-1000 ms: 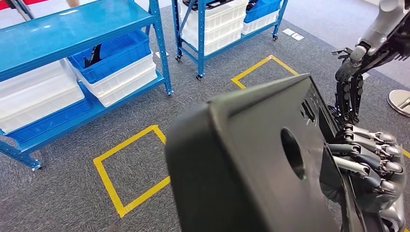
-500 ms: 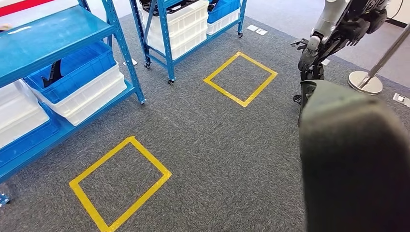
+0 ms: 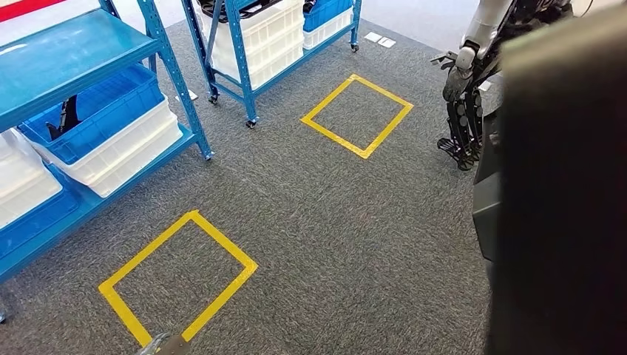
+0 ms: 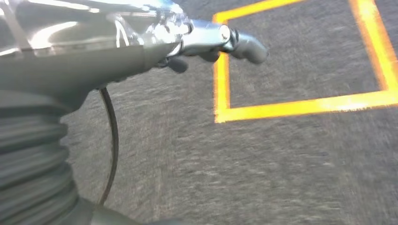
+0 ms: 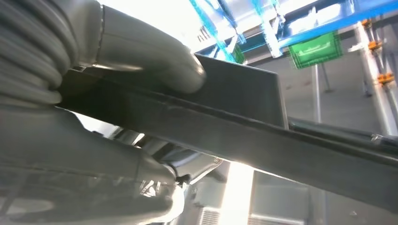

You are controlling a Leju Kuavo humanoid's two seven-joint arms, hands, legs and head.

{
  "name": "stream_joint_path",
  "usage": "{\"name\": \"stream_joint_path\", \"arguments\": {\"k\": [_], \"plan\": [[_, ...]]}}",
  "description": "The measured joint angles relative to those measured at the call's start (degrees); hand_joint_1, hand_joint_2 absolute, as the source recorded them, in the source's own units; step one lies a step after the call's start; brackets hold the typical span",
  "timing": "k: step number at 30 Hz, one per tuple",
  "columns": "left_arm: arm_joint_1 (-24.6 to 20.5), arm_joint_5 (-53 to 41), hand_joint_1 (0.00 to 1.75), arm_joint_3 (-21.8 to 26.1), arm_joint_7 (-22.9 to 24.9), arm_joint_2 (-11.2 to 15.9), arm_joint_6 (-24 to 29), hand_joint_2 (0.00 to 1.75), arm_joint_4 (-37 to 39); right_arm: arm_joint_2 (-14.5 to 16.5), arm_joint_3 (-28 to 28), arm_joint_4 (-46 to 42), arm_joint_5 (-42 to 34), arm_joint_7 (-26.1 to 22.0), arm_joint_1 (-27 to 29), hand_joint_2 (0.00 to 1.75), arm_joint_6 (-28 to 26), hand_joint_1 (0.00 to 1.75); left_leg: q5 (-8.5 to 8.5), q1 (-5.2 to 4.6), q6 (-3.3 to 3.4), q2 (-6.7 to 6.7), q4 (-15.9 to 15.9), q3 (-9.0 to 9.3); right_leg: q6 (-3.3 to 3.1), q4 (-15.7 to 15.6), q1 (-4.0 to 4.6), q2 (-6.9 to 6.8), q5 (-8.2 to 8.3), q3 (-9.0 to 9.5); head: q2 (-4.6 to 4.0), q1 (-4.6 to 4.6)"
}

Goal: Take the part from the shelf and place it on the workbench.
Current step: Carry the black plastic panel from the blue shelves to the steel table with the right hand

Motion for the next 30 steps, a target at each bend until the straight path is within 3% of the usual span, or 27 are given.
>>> {"name": "stream_joint_path", "arguments": {"k": [2, 3, 5, 7, 8, 9, 10, 12, 14, 16, 17, 18, 20, 22, 23, 25, 26, 28, 30], "plan": [[-0.14, 0.14, 0.00, 0.00, 0.15, -0.51, -0.16, 1.75, 0.00, 0.05, 0.54, 0.38, 0.15, 0.47, -1.21, 1.75, 0.67, 1.75, -0.11, -0.16, -0.48, 0.93, -0.39, 0.43, -0.55, -0.16, 0.16, 0.83, -0.10, -0.09, 0.00, 0.07], [-0.26, 0.18, 0.00, 0.01, 0.26, -0.79, -0.36, 1.75, 0.00, 0.05, 0.79, 0.52, 0.22, 0.84, -1.87, 1.75, 1.10, 1.75, -0.37, -0.12, -0.70, 0.76, -0.35, 0.65, -0.86, -0.29, 0.11, 1.34, -0.06, 0.01, -0.01, 0.04], [-0.54, 0.65, 0.00, 0.04, 0.59, -1.54, -1.04, 1.75, 0.01, 0.04, 1.20, 0.76, 0.27, 1.91, -3.39, 1.75, 1.92, 1.75, -2.19, 0.03, -0.96, -1.34, 2.31, -0.22, -1.63, -0.55, -0.18, 2.24, -0.03, 0.36, -0.01, 0.10], [-0.45, 1.51, 0.00, 0.22, 1.53, -2.23, -2.00, 1.75, 0.07, 0.04, 1.53, 0.96, 0.23, 3.03, -4.48, 1.75, 2.47, 1.75, -5.52, -0.03, -0.91, -3.90, 9.42, -3.70, -2.19, -0.59, -0.25, 3.16, -0.15, 0.57, 0.00, -0.08], [-0.24, 1.84, 0.00, 0.40, 2.31, -2.50, -2.49, 1.75, 0.11, 0.04, 1.68, 1.02, 0.34, 3.51, -4.71, 1.75, 2.64, 1.75, -6.77, -0.10, -0.88, -4.43, 13.25, -5.76, -2.36, -0.58, -0.17, 3.78, -0.20, 0.63, 0.00, -0.15], [0.02, 2.04, 0.00, 0.59, 3.20, -2.74, -2.98, 1.75, 0.18, 0.03, 1.82, 1.04, 0.57, 3.92, -4.80, 1.75, 2.77, 1.75, -7.07, -0.19, -0.83, -4.67, 15.66, -7.25, -2.43, -0.57, -0.09, 4.49, -0.24, 0.71, 0.00, -0.24], [0.25, 2.09, 0.00, 0.72, 4.05, -2.95, -3.44, 1.75, 0.24, 0.00, 1.90, 1.02, 0.85, 4.26, -4.81, 1.75, 2.81, 1.75, -6.24, -0.23, -0.74, -4.79, 16.02, -7.82, -2.47, -0.55, -0.03, 5.24, -0.29, 0.81, 0.00, -0.32], [0.58, 1.82, 0.00, 0.82, 5.29, -3.25, -4.03, 1.75, 0.31, -0.09, 1.92, 0.82, 1.45, 4.80, -4.80, 1.75, 2.80, 1.75, -1.84, -0.15, -0.60, -5.53, 10.12, -5.86, -2.39, -0.49, -0.05, 6.64, -0.43, 1.11, 0.00, -0.57], [0.80, 1.58, 0.00, 0.82, 5.90, -3.44, -4.14, 1.75, 0.36, -0.21, 1.91, 0.52, 1.79, 5.24, -4.80, 1.75, 2.72, 1.75, 1.24, 0.15, -0.48, -7.72, 3.18, -3.19, -2.12, -0.25, 0.04, 7.85, -0.61, 1.10, 0.00, -0.67], [0.93, 1.96, 0.00, 1.04, 6.08, -3.61, -3.93, 1.75, 0.39, -0.33, 1.88, 0.24, 1.89, 5.51, -4.55, 1.75, 2.54, 1.75, 1.54, 0.15, -0.26, -8.83, 0.77, -2.27, -1.67, -0.20, 0.01, 8.89, -0.53, 0.81, 0.00, -0.34], [0.92, 2.51, 0.00, 1.34, 5.98, -3.71, -3.79, 1.75, 0.39, -0.39, 1.85, 0.06, 1.90, 5.58, -4.28, 1.75, 2.39, 1.75, 1.56, 0.06, -0.04, -8.42, 0.62, -2.19, -1.43, -0.33, -0.11, 9.41, -0.38, 0.70, 0.00, -0.19], [0.85, 3.16, 0.00, 1.72, 5.83, -3.88, -3.70, 1.75, 0.37, -0.43, 1.81, -0.12, 1.91, 5.61, -3.94, 1.75, 2.21, 1.75, 1.63, 0.04, 0.26, -7.91, 0.48, -2.10, -1.18, -0.37, -0.19, 9.38, -0.38, 0.63, 0.00, -0.12], [0.69, 4.14, 0.00, 2.59, 5.38, -4.16, -3.62, 1.75, 0.32, -0.51, 1.74, -0.42, 1.92, 5.58, -3.52, 1.75, 1.86, 1.75, 1.68, 0.18, 0.95, -6.74, 0.22, -1.84, -0.73, 1.41, -0.08, 7.42, -1.49, -0.24, 0.00, 0.16], [0.67, 3.84, 0.00, 3.12, 5.07, -4.24, -3.57, 1.75, 0.29, -0.53, 1.75, -0.49, 1.92, 5.41, -3.48, 1.75, 1.73, 1.75, 1.53, 0.18, 1.42, -5.34, 0.14, -1.64, -0.42, 7.43, -0.14, 4.87, -4.43, -3.30, 0.00, 0.62], [0.67, 3.42, 0.00, 3.22, 4.99, -4.24, -3.48, 1.75, 0.29, -0.52, 1.77, -0.46, 1.91, 5.29, -3.51, 1.75, 1.73, 1.75, 1.43, 0.13, 1.55, -4.58, 0.14, -1.59, -0.31, 10.98, -0.32, 4.37, -5.79, -5.21, 0.00, 0.76], [0.59, 2.96, 0.00, 3.24, 4.92, -4.24, -2.92, 1.75, 0.28, -0.47, 1.81, -0.36, 1.85, 5.00, -3.57, 1.75, 1.63, 1.75, 1.24, 0.11, 1.62, -3.18, 0.15, -1.48, -0.10, 14.36, -0.65, 3.97, -6.08, -7.24, 0.00, 0.89], [0.51, 3.23, 0.00, 3.26, 4.84, -4.24, -2.50, 1.75, 0.27, -0.46, 1.81, -0.31, 1.77, 4.82, -3.59, 1.75, 1.47, 1.75, 1.10, 0.13, 1.56, -2.56, 0.15, -1.34, -0.02, 12.95, -0.77, 3.71, -4.72, -6.65, 0.00, 0.95], [0.26, 4.35, 0.00, 3.54, 4.34, -4.24, -1.82, 1.75, 0.20, -0.43, 1.71, -0.27, 1.28, 4.21, -3.32, 1.75, 0.65, 1.75, 0.70, 0.21, 1.22, -1.51, 0.15, -0.82, 0.10, 6.20, -0.86, 2.16, -1.17, -3.24, -0.01, 1.00], [-0.01, 5.44, 0.00, 4.26, 3.40, -4.10, -1.47, 1.75, 0.13, -0.21, 1.18, -0.56, 0.02, 2.86, -2.23, 1.75, -1.07, 1.75, 0.26, 0.01, 0.59, -0.72, 0.13, -0.35, 0.08, 0.84, -0.36, 0.32, 0.23, -0.55, -0.01, 1.14]]}}
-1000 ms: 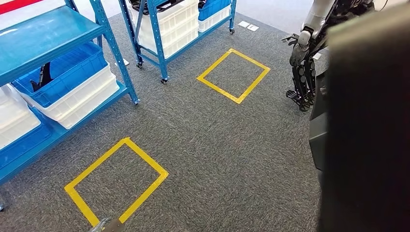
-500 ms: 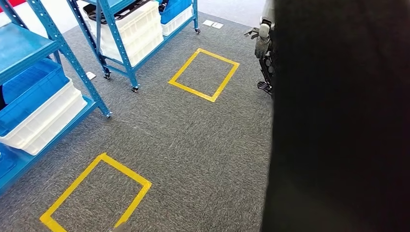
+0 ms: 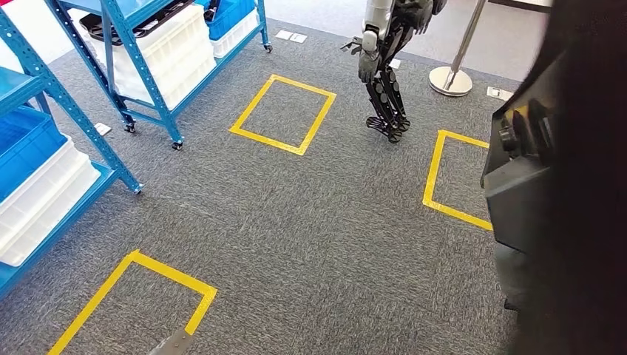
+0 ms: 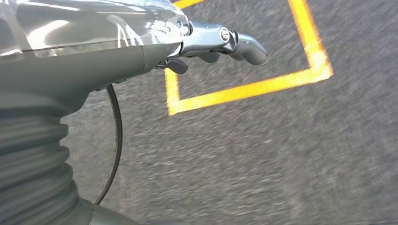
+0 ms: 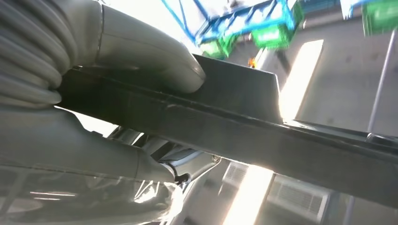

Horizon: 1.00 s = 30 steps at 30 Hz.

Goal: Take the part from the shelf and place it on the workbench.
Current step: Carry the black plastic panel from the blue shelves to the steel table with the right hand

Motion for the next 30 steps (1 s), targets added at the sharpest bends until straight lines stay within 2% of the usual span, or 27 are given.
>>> {"name": "stream_joint_path", "arguments": {"k": [1, 2, 3, 5, 6, 7, 8, 9, 10, 11, 12, 14, 15, 16, 18, 19, 21, 22, 23, 24, 25, 26, 27, 29, 30], "plan": [[-0.05, 0.09, 0.00, 0.30, -0.25, 0.10, 0.18, 1.75, -0.01, 0.17, -0.41, -0.33, -0.76, -0.90, 0.82, 1.75, -0.90, 1.75, -0.14, -0.09, -0.29, 0.41, -0.13, 0.22, -0.09, -0.82, 0.30, -0.34, -0.25, 0.35, 0.00, 0.07], [-0.07, -0.09, 0.00, 0.52, -0.28, 0.21, 0.41, 1.75, -0.02, 0.43, -0.87, -0.82, -1.57, -1.95, 1.66, 1.75, -1.76, 1.75, -0.27, -0.22, -0.60, 0.87, -0.29, 0.44, -0.32, -1.03, 0.58, -0.04, -0.40, 0.37, 0.01, 0.15], [-0.06, -0.50, 0.00, 0.58, 0.00, 0.28, 0.66, 1.75, -0.02, 0.67, -1.21, -1.46, -2.13, -2.90, 2.33, 1.75, -2.30, 1.75, -0.45, -0.09, -0.90, 1.15, -0.42, 0.69, -0.62, -1.06, 0.49, 0.49, -0.41, 0.41, 0.01, 0.10], [-0.04, -1.14, 0.00, 0.55, 0.69, 0.57, 1.00, 1.75, -0.03, 1.25, -1.67, -2.85, -2.82, -4.42, 3.05, 1.75, -2.99, 1.75, -1.87, 0.09, -1.29, -0.27, 1.25, 0.37, -1.39, -1.27, 0.28, 1.56, -0.46, 0.72, 0.01, -0.32], [0.04, -1.26, 0.00, 0.52, 0.99, 0.79, 1.08, 1.75, -0.03, 1.53, -1.77, -3.36, -3.01, -4.87, 3.23, 1.75, -3.15, 1.75, -3.32, 0.16, -1.37, -1.56, 3.78, -0.67, -1.79, -1.33, 0.14, 2.09, -0.51, 0.91, 0.01, -0.74], [0.21, -1.31, 0.00, 0.49, 1.16, 1.10, 1.16, 1.75, -0.03, 1.84, -1.84, -3.66, -3.26, -5.14, 3.48, 1.75, -3.25, 1.75, -5.04, 0.09, -1.34, -2.83, 7.37, -2.35, -2.10, -1.32, 0.17, 2.65, -0.59, 1.02, 0.01, -1.22], [0.42, -1.38, 0.00, 0.49, 1.26, 1.41, 1.26, 1.75, -0.03, 2.12, -1.87, -3.79, -3.52, -5.31, 3.81, 1.75, -3.26, 1.75, -6.61, -0.02, -1.32, -3.53, 11.35, -4.37, -2.33, -1.31, 0.21, 3.26, -0.64, 1.09, 0.01, -1.74], [0.61, -1.44, 0.00, 0.51, 1.27, 1.77, 1.37, 1.75, -0.03, 2.40, -1.90, -3.89, -3.79, -5.46, 4.17, 1.75, -3.20, 1.75, -7.44, -0.14, -1.29, -3.87, 14.46, -6.11, -2.42, -1.30, 0.25, 3.96, -0.67, 1.14, 0.01, -2.24], [0.74, -1.41, 0.00, 0.54, 1.16, 2.08, 1.47, 1.75, -0.04, 2.65, -1.94, -3.97, -4.04, -5.56, 4.46, 1.75, -3.07, 1.75, -7.19, -0.22, -1.24, -4.03, 15.75, -7.07, -2.46, -1.28, 0.27, 4.69, -0.69, 1.20, 0.01, -2.71], [0.76, -1.24, 0.00, 0.59, 0.98, 2.31, 1.52, 1.75, -0.05, 2.87, -2.02, -4.02, -4.29, -5.62, 4.63, 1.75, -2.89, 1.75, -5.80, -0.23, -1.18, -4.12, 14.74, -6.97, -2.45, -1.26, 0.27, 5.44, -0.72, 1.31, 0.01, -3.10], [0.68, -0.92, 0.00, 0.67, 0.77, 2.47, 1.50, 1.75, -0.07, 3.10, -2.13, -4.04, -4.54, -5.59, 4.69, 1.75, -2.62, 1.75, -3.54, -0.17, -1.14, -4.48, 11.57, -5.82, -2.40, -1.21, 0.22, 6.14, -0.76, 1.45, 0.01, -3.45], [0.32, 0.26, 0.00, 0.92, 0.40, 2.55, 0.85, 1.75, -0.09, 3.57, -2.43, -4.03, -5.06, -5.39, 4.64, 1.75, -2.10, 1.75, 0.10, 0.19, -1.15, -6.88, 4.04, -2.82, -2.14, -0.93, 0.19, 7.36, -0.94, 1.52, 0.01, -4.02], [0.11, 1.05, 0.00, 1.22, 0.11, 2.54, 0.10, 1.75, -0.09, 3.86, -2.58, -3.99, -5.40, -5.30, 4.58, 1.75, -1.79, 1.75, 0.88, 0.28, -1.15, -8.00, 1.71, -1.89, -1.90, -0.81, 0.19, 7.88, -0.95, 1.39, 0.01, -4.16], [-0.11, 1.92, 0.00, 1.62, -0.35, 2.51, -0.84, 1.75, -0.09, 4.13, -2.75, -3.93, -5.82, -5.28, 4.53, 1.75, -1.53, 1.75, 0.93, 0.26, -1.07, -8.72, 0.75, -1.53, -1.62, -0.79, 0.15, 8.42, -0.89, 1.20, 0.01, -4.24], [-0.62, 3.41, 0.00, 2.60, -1.61, 2.38, -2.60, 1.75, -0.12, 4.68, -3.11, -3.68, -6.63, -5.48, 4.47, 1.75, -1.10, 1.75, 1.00, 0.05, -0.59, -8.04, 0.49, -1.44, -1.01, -1.01, -0.08, 9.37, -0.61, 0.92, 0.01, -4.23], [-0.93, 3.97, 0.00, 3.03, -2.20, 2.27, -3.20, 1.75, -0.16, 4.92, -3.29, -3.50, -6.91, -5.66, 4.45, 1.75, -1.03, 1.75, 1.12, 0.06, -0.25, -7.49, 0.35, -1.38, -0.77, -0.86, -0.10, 8.95, -0.70, 0.76, 0.01, -4.18], [-1.39, 4.72, 0.00, 3.77, -2.94, 2.06, -3.87, 1.75, -0.31, 5.32, -3.52, -3.05, -7.13, -5.99, 4.10, 1.75, -1.02, 1.75, 1.28, 0.17, 0.42, -6.10, 0.06, -1.25, -0.43, 1.90, 0.04, 6.56, -2.37, -0.68, 0.01, -3.67], [-1.46, 4.95, 0.00, 4.10, -3.11, 2.05, -4.02, 1.75, -0.38, 5.53, -3.56, -2.80, -7.14, -6.08, 3.92, 1.75, -1.02, 1.75, 1.25, 0.11, 0.63, -5.34, 0.03, -1.22, -0.33, 4.93, 0.08, 5.06, -3.95, -2.19, 0.01, -3.34], [-1.45, 5.08, 0.00, 4.40, -3.17, 2.05, -4.07, 1.75, -0.43, 5.72, -3.55, -2.56, -7.14, -6.12, 3.76, 1.75, -1.00, 1.75, 1.18, 0.05, 0.79, -4.53, 0.03, -1.22, -0.24, 8.65, 0.01, 4.23, -5.62, -4.10, 0.01, -3.04], [-1.43, 5.14, 0.00, 4.66, -3.16, 2.05, -4.09, 1.75, -0.43, 5.91, -3.53, -2.32, -7.13, -6.14, 3.72, 1.75, -0.98, 1.75, 1.11, -0.01, 0.87, -3.72, 0.03, -1.22, -0.16, 12.03, -0.10, 3.85, -6.83, -5.87, 0.01, -2.85], [-1.43, 5.17, 0.00, 4.82, -3.14, 2.06, -4.04, 1.75, -0.44, 6.05, -3.52, -2.13, -7.11, -6.12, 3.73, 1.75, -0.96, 1.75, 1.03, -0.04, 0.91, -3.00, 0.04, -1.20, -0.10, 14.09, -0.20, 3.67, -7.22, -6.98, 0.01, -2.72], [-1.45, 5.12, 0.00, 4.92, -3.12, 2.07, -3.96, 1.75, -0.44, 6.14, -3.52, -1.99, -7.06, -6.10, 3.73, 1.75, -0.95, 1.75, 0.92, -0.05, 0.91, -2.30, 0.04, -1.13, -0.05, 13.92, -0.26, 3.49, -6.43, -6.97, 0.01, -2.56], [-1.48, 5.02, 0.00, 4.97, -3.11, 2.07, -3.83, 1.75, -0.45, 6.17, -3.52, -1.91, -6.97, -6.08, 3.72, 1.75, -0.95, 1.75, 0.78, -0.04, 0.86, -1.67, 0.04, -0.98, -0.04, 11.50, -0.30, 3.18, -4.75, -5.77, 0.01, -2.38], [-1.50, 4.78, 0.00, 4.99, -2.94, 2.06, -3.50, 1.75, -0.45, 6.18, -3.55, -1.87, -6.75, -6.06, 3.61, 1.75, -0.95, 1.75, 0.36, -0.14, 0.48, -0.61, 0.07, -0.58, -0.11, 3.72, -0.04, 1.52, -1.32, -1.80, 0.01, -1.99], [-1.49, 4.70, 0.00, 5.00, -2.74, 2.06, -3.35, 1.75, -0.45, 6.18, -3.57, -1.87, -6.65, -6.03, 3.50, 1.75, -0.93, 1.75, 0.16, -0.24, 0.22, -0.18, 0.06, -0.41, -0.19, 0.93, 0.18, 0.76, -0.57, -0.36, 0.01, -1.88]]}}
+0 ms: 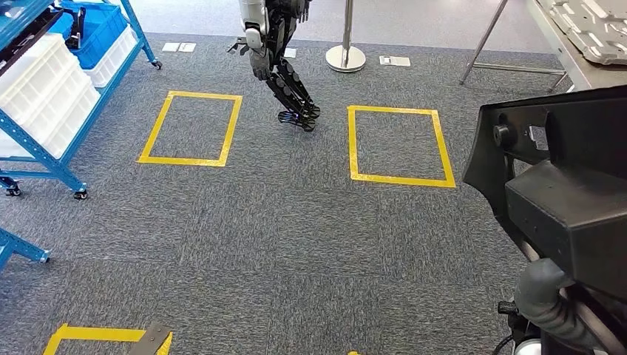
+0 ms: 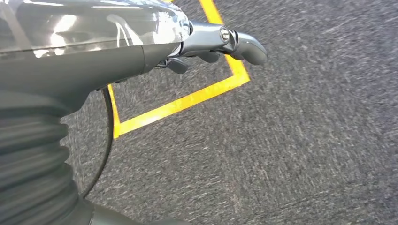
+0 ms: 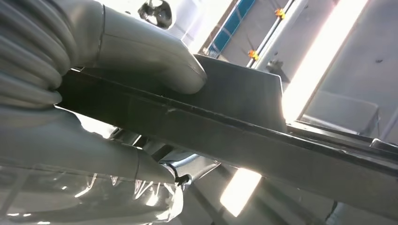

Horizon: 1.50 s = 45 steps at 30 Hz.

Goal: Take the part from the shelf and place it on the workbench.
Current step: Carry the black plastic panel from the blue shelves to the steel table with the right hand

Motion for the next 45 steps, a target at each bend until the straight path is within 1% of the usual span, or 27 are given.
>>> {"name": "stream_joint_path", "arguments": {"k": [1, 3, 4, 6, 8, 9, 11, 13, 15, 17, 19, 20, 22, 24, 26, 27, 30, 32, 34, 35, 37, 38, 40, 41, 42, 43, 45], "plan": [[0.02, -0.08, 0.00, 0.00, 0.28, -0.01, 0.12, 1.75, 0.01, -0.02, -0.03, 0.00, 0.07, 0.09, -0.11, 1.75, 0.09, 1.75, -0.16, -0.10, -0.28, 0.39, -0.05, 0.17, -0.09, -1.47, 0.27, -0.44, 0.10, 0.72, 0.00, -0.03], [0.04, -0.33, 0.00, 0.00, 0.86, -0.05, 0.24, 1.75, 0.02, -0.12, -0.13, -0.03, 0.30, 0.46, -0.28, 1.75, 0.58, 1.75, -0.35, -0.17, -0.82, 1.22, -0.35, 0.61, -0.45, -1.87, 0.56, 0.11, -0.18, 0.84, 0.00, -0.33], [0.06, -0.49, 0.00, -0.01, 1.14, -0.09, 0.28, 1.75, 0.02, -0.24, -0.18, -0.07, 0.56, 0.80, -0.37, 1.75, 0.97, 1.75, -0.58, -0.07, -1.11, 1.00, -0.33, 0.87, -0.69, -2.04, 0.48, 0.59, -0.16, 0.98, 0.00, -0.52], [0.23, -0.74, 0.00, -0.03, 1.56, -0.23, 0.43, 1.75, 0.04, -0.57, -0.20, -0.17, 1.24, 1.62, -0.88, 1.75, 1.72, 1.75, -2.24, 0.10, -1.47, -1.04, 2.05, 0.13, -1.46, -2.36, 0.14, 1.44, -0.16, 1.41, 0.00, -1.01], [0.72, -0.90, 0.00, -0.07, 1.95, -0.32, 0.66, 1.75, 0.08, -0.92, -0.16, -0.22, 1.86, 2.50, -1.38, 1.75, 2.40, 1.75, -5.47, 0.12, -1.50, -3.33, 8.84, -3.16, -2.10, -2.41, 0.02, 2.28, -0.29, 1.71, 0.00, -1.82], [1.02, -0.99, 0.00, -0.07, 2.20, -0.32, 0.77, 1.75, 0.09, -1.09, -0.12, -0.19, 2.24, 3.15, -1.48, 1.75, 2.74, 1.75, -6.78, 0.09, -1.51, -3.69, 12.62, -5.17, -2.28, -2.40, 0.05, 2.81, -0.35, 1.79, 0.00, -2.14], [1.48, -1.12, 0.00, -0.07, 2.57, -0.34, 0.97, 1.75, 0.12, -1.59, -0.12, -0.04, 3.02, 4.88, -1.68, 1.75, 3.54, 1.75, -6.62, 0.08, -1.50, -3.89, 15.75, -7.34, -2.36, -2.37, 0.07, 4.05, -0.43, 1.97, 0.00, -2.39], [1.61, -1.14, 0.00, -0.07, 2.62, -0.36, 1.13, 1.75, 0.13, -2.18, -0.27, 0.26, 3.54, 6.54, -2.17, 1.75, 4.13, 1.75, -2.73, 0.26, -1.48, -4.30, 10.74, -5.68, -2.21, -2.32, -0.05, 5.32, -0.57, 2.25, 0.00, -2.34], [1.60, -1.10, 0.00, -0.06, 2.49, -0.49, 1.19, 1.75, 0.15, -2.75, -0.54, 0.73, 4.17, 8.21, -3.00, 1.75, 4.67, 1.75, 0.46, 0.60, -1.51, -6.31, 3.62, -2.70, -1.73, -2.10, -0.15, 6.49, -0.83, 2.37, 0.00, -2.23], [1.64, -1.03, 0.00, -0.05, 2.38, -0.80, 1.11, 1.75, 0.19, -3.49, -0.78, 1.31, 5.34, 10.51, -3.70, 1.75, 5.44, 1.75, 1.07, 0.57, -1.38, -7.67, 0.63, -1.43, -1.10, -1.98, -0.25, 7.47, -0.86, 2.18, 0.00, -2.07], [1.62, -0.99, 0.00, -0.04, 2.37, -1.19, 0.93, 1.75, 0.23, -4.47, -0.92, 1.94, 6.52, 12.60, -3.91, 1.75, 6.17, 1.75, 1.16, 0.36, -0.87, -6.96, 0.31, -1.38, -0.53, -2.22, -0.43, 8.32, -0.64, 2.00, 0.00, -2.01], [1.55, -0.99, 0.00, -0.04, 2.37, -1.41, 0.85, 1.75, 0.24, -5.02, -1.02, 2.26, 6.89, 13.32, -3.92, 1.75, 6.44, 1.75, 1.22, 0.42, -0.53, -6.49, 0.21, -1.34, -0.33, -2.14, -0.43, 8.07, -0.77, 1.88, 0.00, -2.02], [1.46, -0.99, 0.00, -0.03, 2.40, -1.79, 0.79, 1.75, 0.25, -6.01, -1.26, 2.84, 7.27, 14.43, -4.26, 1.75, 6.86, 1.75, 1.30, 0.62, 0.04, -5.36, -0.03, -1.26, -0.05, 0.65, -0.27, 6.18, -2.49, 0.43, 0.00, -1.44], [1.57, -0.99, 0.00, 0.01, 2.55, -1.95, 0.75, 1.75, 0.30, -6.86, -1.51, 3.38, 7.37, 15.82, -4.60, 1.75, 7.38, 1.75, 1.15, 0.50, 0.38, -4.06, -0.04, -1.19, 0.12, 7.42, -0.22, 3.93, -5.53, -3.07, 0.00, -0.64], [1.75, -0.99, 0.00, 0.05, 2.76, -2.03, 0.72, 1.75, 0.37, -7.64, -1.78, 3.97, 7.12, 17.57, -4.54, 1.75, 8.19, 1.75, 0.93, 0.39, 0.58, -2.72, -0.03, -1.11, 0.20, 12.19, -0.30, 3.13, -6.50, -5.84, 0.00, -0.19], [1.80, -0.97, 0.00, 0.06, 2.88, -2.08, 0.72, 1.75, 0.39, -7.98, -1.94, 4.22, 6.73, 18.41, -4.49, 1.75, 8.74, 1.75, 0.79, 0.38, 0.62, -2.12, -0.03, -1.00, 0.21, 11.67, -0.31, 2.89, -5.46, -5.79, 0.00, -0.01], [1.84, -0.59, 0.00, 0.33, 3.15, -2.23, 0.97, 1.75, 0.42, -8.84, -2.48, 4.90, 4.60, 20.83, -4.55, 1.75, 11.08, 1.75, 0.14, 0.24, 0.21, -0.62, -0.01, -0.33, 0.09, 1.90, 0.05, 0.55, -0.32, -1.26, 0.00, 0.51], [1.89, -0.02, 0.00, 0.85, 3.04, -2.25, 1.33, 1.75, 0.42, -9.33, -2.59, 5.66, 2.99, 22.02, -4.67, 1.75, 12.68, 1.75, -0.23, -0.04, -0.30, 0.21, -0.06, -0.03, -0.17, -1.65, 0.56, -0.88, 0.30, 0.36, 0.00, 0.55], [1.88, 0.68, 0.00, 1.41, 2.52, -2.27, 1.50, 1.75, 0.42, -9.73, -2.95, 6.48, 1.64, 22.65, -4.49, 1.75, 13.53, 1.75, -0.46, -0.18, -0.75, 1.03, -0.29, 0.32, -0.57, -1.94, 0.74, -0.28, 0.01, 0.44, 0.00, 0.05], [1.84, 0.93, 0.00, 1.64, 2.15, -2.30, 1.47, 1.75, 0.42, -9.88, -3.24, 6.78, 1.13, 22.81, -4.33, 1.75, 13.69, 1.75, -0.76, -0.12, -0.98, 0.74, -0.14, 0.50, -0.76, -2.10, 0.66, 0.20, 0.00, 0.58, 0.00, -0.22], [1.82, 1.03, 0.00, 2.05, 1.58, -2.38, 1.45, 1.75, 0.42, -10.06, -3.76, 7.35, 0.47, 22.86, -4.24, 1.75, 13.88, 1.75, -2.52, 0.05, -1.30, -1.19, 2.74, -0.52, -1.38, -2.35, 0.34, 1.08, -0.07, 1.04, 0.00, -0.74], [1.90, 0.95, 0.00, 2.22, 1.50, -2.40, 1.56, 1.75, 0.42, -10.06, -3.86, 7.68, 0.24, 22.86, -4.15, 1.75, 13.95, 1.75, -3.98, 0.07, -1.32, -2.44, 5.87, -2.00, -1.67, -2.38, 0.26, 1.52, -0.16, 1.23, 0.00, -1.13], [2.17, 0.79, 0.00, 2.42, 1.58, -2.39, 1.82, 1.75, 0.42, -9.97, -3.90, 8.46, -0.04, 22.82, -3.67, 1.75, 14.02, 1.75, -6.57, -0.10, -1.30, -3.54, 13.26, -5.98, -2.08, -2.37, 0.26, 2.57, -0.32, 1.47, 0.00, -1.98], [2.29, 0.79, 0.00, 2.47, 1.58, -2.38, 1.91, 1.75, 0.42, -9.91, -3.90, 8.76, -0.11, 22.75, -3.27, 1.75, 13.98, 1.75, -6.69, -0.19, -1.27, -3.72, 15.30, -7.35, -2.14, -2.36, 0.27, 3.19, -0.38, 1.59, 0.00, -2.26], [2.35, 0.80, 0.00, 2.50, 1.48, -2.38, 1.94, 1.75, 0.42, -9.83, -3.91, 8.96, -0.21, 22.62, -2.83, 1.75, 13.89, 1.75, -5.73, -0.23, -1.20, -3.83, 15.27, -7.78, -2.15, -2.35, 0.27, 3.83, -0.44, 1.72, 0.00, -2.43], [2.37, 0.80, 0.00, 2.51, 1.27, -2.35, 1.97, 1.75, 0.42, -9.73, -3.94, 9.04, -0.30, 22.46, -2.37, 1.75, 13.72, 1.75, -3.78, -0.22, -1.13, -4.04, 12.97, -7.08, -2.13, -2.33, 0.24, 4.48, -0.52, 1.91, 0.00, -2.50], [2.37, 0.87, 0.00, 2.54, 0.71, -2.28, 2.03, 1.75, 0.42, -9.47, -4.04, 9.07, -0.42, 21.99, -1.46, 1.75, 13.26, 1.75, 0.33, -0.07, -1.05, -5.86, 5.45, -4.12, -1.86, -2.19, 0.20, 5.71, -0.78, 2.16, 0.00, -2.66]]}}
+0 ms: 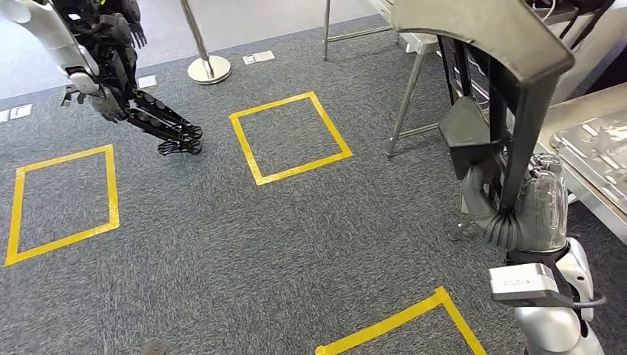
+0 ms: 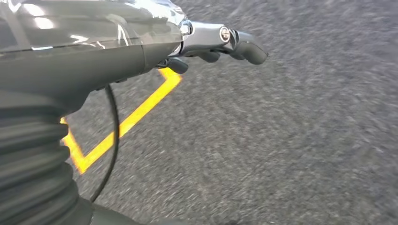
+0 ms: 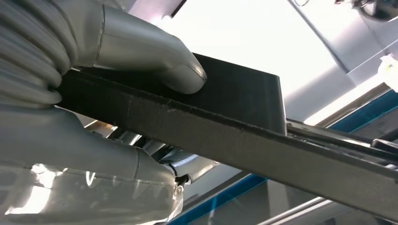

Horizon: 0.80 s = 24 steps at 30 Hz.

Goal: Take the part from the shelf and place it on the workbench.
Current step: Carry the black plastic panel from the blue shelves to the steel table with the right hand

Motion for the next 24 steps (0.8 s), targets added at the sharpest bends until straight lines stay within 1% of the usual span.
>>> {"name": "stream_joint_path", "arguments": {"k": [1, 2, 3, 4, 5, 6, 7, 9, 10, 11, 12, 13, 14, 15, 16, 17, 18, 19, 20, 21, 22, 23, 24], "plan": [[0.01, 0.09, 0.00, 0.06, -0.35, 0.05, 0.01, 1.75, 0.01, 0.14, -0.06, -0.02, 0.05, -0.26, 0.49, 1.75, -0.22, 1.75, 1.03, 0.11, 0.04, -1.08, -2.89, 1.22, 0.20, 0.08, 0.00, 0.60, -0.09, -0.03, 0.00, -0.06], [0.04, 0.19, 0.00, 0.17, -0.70, 0.08, -0.02, 1.75, 0.01, 0.27, -0.13, -0.05, 0.18, -0.53, 1.09, 1.75, -0.40, 1.75, 1.31, 0.12, 0.09, -1.89, -4.51, 1.91, 0.45, 0.12, -0.05, 1.10, -0.11, -0.13, 0.00, -0.10], [0.06, 0.30, 0.00, 0.30, -1.10, 0.10, -0.08, 1.75, 0.01, 0.36, -0.20, -0.12, 0.32, -0.74, 1.73, 1.75, -0.53, 1.75, 1.04, 0.06, 0.21, -2.20, -5.00, 2.16, 0.69, 0.09, -0.08, 1.56, -0.07, -0.24, 0.00, -0.12], [0.05, 0.40, 0.00, 0.48, -1.60, 0.13, -0.24, 1.75, 0.01, 0.43, -0.28, -0.19, 0.51, -0.96, 2.49, 1.75, -0.64, 1.75, 1.00, -0.02, 0.46, -1.84, -5.15, 2.24, 0.98, -0.07, -0.25, 2.02, 0.05, -0.30, 0.00, -0.10], [0.03, 0.52, 0.00, 0.67, -2.18, 0.15, -0.52, 1.75, 0.00, 0.49, -0.37, -0.29, 0.68, -1.12, 3.24, 1.75, -0.77, 1.75, 1.05, -0.03, 0.78, -1.34, -5.33, 2.34, 1.25, -0.12, -0.37, 2.12, 0.03, -0.33, 0.00, -0.09], [0.00, 0.65, 0.00, 0.85, -2.93, 0.16, -0.85, 1.75, 0.00, 0.53, -0.51, -0.42, 0.80, -1.26, 3.82, 1.75, -0.94, 1.75, 1.10, 0.05, 1.10, -0.84, -5.50, 2.46, 1.49, 0.21, -0.34, 1.49, -0.29, -0.52, 0.00, 0.04], [-0.01, 0.79, 0.00, 1.05, -3.88, 0.17, -1.11, 1.75, 0.00, 0.58, -0.65, -0.55, 0.91, -1.40, 4.26, 1.75, -1.12, 1.75, 1.14, 0.16, 1.43, -0.20, -5.68, 2.57, 1.73, 1.46, -0.29, 0.49, -1.12, -1.15, 0.00, 0.30], [0.10, 0.92, 0.00, 1.31, -6.20, 0.19, -1.15, 1.75, -0.01, 0.64, -0.92, -0.85, 0.98, -1.50, 4.86, 1.75, -1.54, 1.75, 1.04, 0.24, 1.81, 1.00, -5.81, 2.74, 2.02, 6.82, -0.20, -1.91, -4.04, -3.81, 0.00, 0.89], [0.16, 0.93, 0.00, 1.39, -7.70, 0.19, -0.79, 1.75, -0.01, 0.68, -1.07, -1.01, 0.98, -1.52, 5.40, 1.75, -1.74, 1.75, 0.94, 0.23, 1.95, 1.65, -5.80, 2.78, 2.14, 10.58, -0.30, -2.43, -5.55, -5.75, 0.00, 1.11], [0.20, 0.93, 0.00, 1.42, -9.09, 0.19, -0.34, 1.75, -0.01, 0.72, -1.23, -1.15, 0.95, -1.52, 6.03, 1.75, -1.90, 1.75, 0.83, 0.23, 2.03, 2.28, -5.80, 2.83, 2.26, 13.46, -0.41, -2.67, -6.38, -7.32, 0.00, 1.25], [0.18, 0.93, 0.00, 1.43, -10.29, 0.16, 0.19, 1.75, 0.00, 0.75, -1.46, -1.31, 0.86, -1.51, 6.60, 1.75, -1.99, 1.75, 0.70, 0.24, 2.06, 2.89, -5.80, 2.92, 2.39, 14.61, -0.53, -2.83, -6.23, -8.04, 0.00, 1.43], [0.14, 0.93, 0.00, 1.43, -11.19, 0.08, 0.63, 1.75, 0.00, 0.76, -1.81, -1.46, 0.68, -1.51, 7.05, 1.75, -2.00, 1.75, 0.54, 0.25, 2.04, 3.56, -5.79, 3.07, 2.50, 14.06, -0.62, -3.02, -5.25, -7.90, 0.00, 1.64], [0.05, 0.93, 0.00, 1.43, -11.34, -0.02, 0.70, 1.75, 0.00, 0.75, -2.15, -1.55, 0.46, -1.50, 7.18, 1.75, -1.94, 1.75, 0.35, 0.28, 1.93, 4.13, -5.79, 3.30, 2.57, 11.13, -0.67, -3.34, -3.38, -6.48, 0.00, 1.83], [-0.07, 0.93, 0.00, 1.43, -11.01, -0.13, 0.45, 1.75, 0.00, 0.73, -2.46, -1.62, 0.21, -1.48, 7.11, 1.75, -1.77, 1.75, 0.11, 0.32, 1.74, 4.69, -5.79, 3.60, 2.62, 7.12, -0.68, -4.09, -1.47, -4.50, 0.00, 2.08], [-0.22, 0.92, 0.00, 1.44, -10.30, -0.20, -0.10, 1.75, 0.00, 0.73, -2.67, -1.63, 0.02, -1.45, 6.88, 1.75, -1.52, 1.75, -0.12, 0.20, 1.48, 5.19, -5.80, 3.85, 2.63, 3.66, -0.45, -5.12, -0.21, -2.73, 0.00, 2.35], [-0.37, 0.91, 0.00, 1.44, -9.50, -0.24, -0.78, 1.75, 0.00, 0.70, -2.75, -1.60, -0.10, -1.42, 6.55, 1.75, -1.27, 1.75, -0.32, 0.06, 1.21, 5.63, -5.82, 4.05, 2.54, 1.21, -0.26, -5.90, 0.50, -1.51, 0.00, 2.54], [-0.51, 0.88, 0.00, 1.45, -8.78, -0.24, -1.55, 1.75, 0.00, 0.68, -2.77, -1.53, -0.19, -1.38, 6.13, 1.75, -1.03, 1.75, -0.47, -0.10, 0.98, 6.04, -5.90, 4.25, 2.44, 0.04, -0.07, -6.42, 0.55, -0.96, 0.00, 2.57], [-0.64, 0.77, 0.00, 1.45, -8.24, -0.24, -2.26, 1.75, 0.00, 0.70, -2.73, -1.41, -0.24, -1.35, 5.72, 1.75, -0.85, 1.75, -0.55, -0.27, 0.78, 6.41, -6.06, 4.44, 2.27, -0.05, 0.11, -6.37, 0.34, -0.93, 0.00, 2.44], [-0.75, 0.60, 0.00, 1.45, -7.84, -0.26, -2.86, 1.75, 0.00, 0.70, -2.71, -1.28, -0.27, -1.34, 5.32, 1.75, -0.74, 1.75, -0.62, -0.29, 0.57, 6.78, -6.21, 4.70, 2.02, -0.09, 0.05, -5.88, 0.35, -0.95, 0.00, 2.16], [-0.88, 0.38, 0.00, 1.43, -7.46, -0.30, -3.39, 1.75, 0.00, 0.72, -2.69, -1.15, -0.29, -1.32, 4.94, 1.75, -0.65, 1.75, -0.83, -0.22, 0.28, 6.69, -6.26, 4.95, 1.74, -0.17, -0.06, -5.47, 0.34, -0.84, 0.00, 1.87], [-0.99, 0.18, 0.00, 1.41, -7.08, -0.34, -3.73, 1.75, 0.00, 0.73, -2.68, -1.05, -0.30, -1.30, 4.57, 1.75, -0.59, 1.75, -1.27, -0.11, 0.02, 5.98, -5.85, 4.97, 1.41, -0.26, -0.17, -5.09, 0.31, -0.68, 0.00, 1.65], [-1.04, 0.01, 0.00, 1.39, -6.60, -0.39, -3.98, 1.75, 0.01, 0.73, -2.66, -1.00, -0.30, -1.28, 4.22, 1.75, -0.56, 1.75, -2.24, 0.00, -0.17, 4.91, -4.34, 4.45, 1.00, -0.35, -0.28, -4.73, 0.27, -0.46, 0.00, 1.39], [-1.03, -0.14, 0.00, 1.37, -6.03, -0.41, -4.15, 1.75, 0.01, 0.74, -2.63, -0.97, -0.30, -1.26, 3.93, 1.75, -0.55, 1.75, -3.71, 0.08, -0.27, 3.64, -1.61, 3.25, 0.62, -0.39, -0.38, -4.40, 0.19, -0.24, 0.00, 1.05]]}}
